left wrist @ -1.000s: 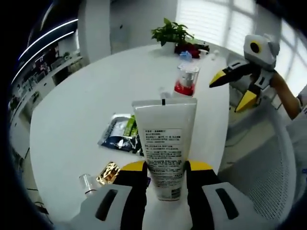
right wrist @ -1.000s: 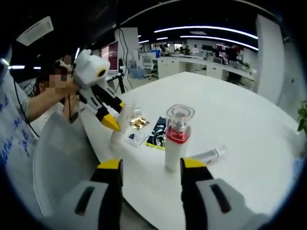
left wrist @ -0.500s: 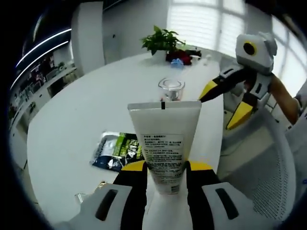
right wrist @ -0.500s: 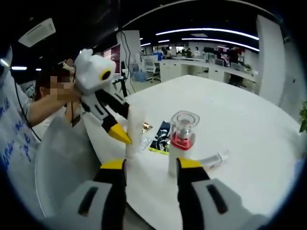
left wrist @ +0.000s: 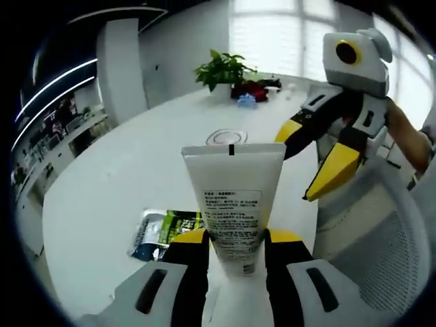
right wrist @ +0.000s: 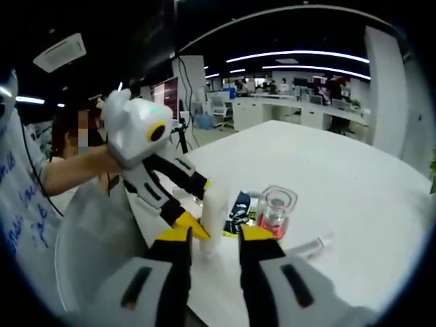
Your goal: Arrange the skincare products in the storage area until every visible bottle or jar stands upright without overlapping.
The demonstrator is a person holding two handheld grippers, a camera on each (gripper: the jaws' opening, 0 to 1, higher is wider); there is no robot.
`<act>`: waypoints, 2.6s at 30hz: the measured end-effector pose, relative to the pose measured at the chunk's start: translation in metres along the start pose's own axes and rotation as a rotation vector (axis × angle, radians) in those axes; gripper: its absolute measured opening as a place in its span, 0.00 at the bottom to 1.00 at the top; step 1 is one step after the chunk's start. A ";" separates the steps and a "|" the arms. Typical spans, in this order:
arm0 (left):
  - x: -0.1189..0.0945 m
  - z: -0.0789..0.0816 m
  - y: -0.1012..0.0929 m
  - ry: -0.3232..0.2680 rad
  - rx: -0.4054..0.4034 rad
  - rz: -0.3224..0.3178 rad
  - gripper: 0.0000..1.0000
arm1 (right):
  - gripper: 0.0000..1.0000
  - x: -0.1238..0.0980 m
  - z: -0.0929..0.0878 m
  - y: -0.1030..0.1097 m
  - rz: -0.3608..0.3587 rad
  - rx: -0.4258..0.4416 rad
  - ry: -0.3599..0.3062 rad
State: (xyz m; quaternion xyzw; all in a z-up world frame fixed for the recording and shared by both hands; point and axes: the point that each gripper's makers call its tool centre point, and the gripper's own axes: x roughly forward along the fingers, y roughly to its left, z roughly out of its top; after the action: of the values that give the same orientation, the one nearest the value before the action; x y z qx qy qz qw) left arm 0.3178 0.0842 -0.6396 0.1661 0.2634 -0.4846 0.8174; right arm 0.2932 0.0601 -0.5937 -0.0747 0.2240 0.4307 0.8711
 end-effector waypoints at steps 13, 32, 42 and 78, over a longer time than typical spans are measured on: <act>0.011 0.004 0.000 -0.015 0.031 0.023 0.28 | 0.18 0.012 0.008 -0.001 -0.038 -0.041 -0.009; 0.008 -0.002 0.003 -0.018 0.010 0.020 0.30 | 0.10 0.018 0.011 0.001 -0.037 -0.043 -0.024; 0.000 -0.003 0.002 -0.014 0.051 0.025 0.34 | 0.11 0.020 0.006 0.007 -0.022 -0.042 -0.008; -0.011 -0.008 -0.015 0.014 0.072 0.006 0.37 | 0.12 0.025 0.002 0.027 0.051 -0.072 0.024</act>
State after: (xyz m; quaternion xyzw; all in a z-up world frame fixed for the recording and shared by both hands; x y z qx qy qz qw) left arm 0.2980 0.0890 -0.6395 0.1995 0.2513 -0.4902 0.8104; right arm 0.2856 0.0953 -0.6014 -0.1056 0.2205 0.4596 0.8538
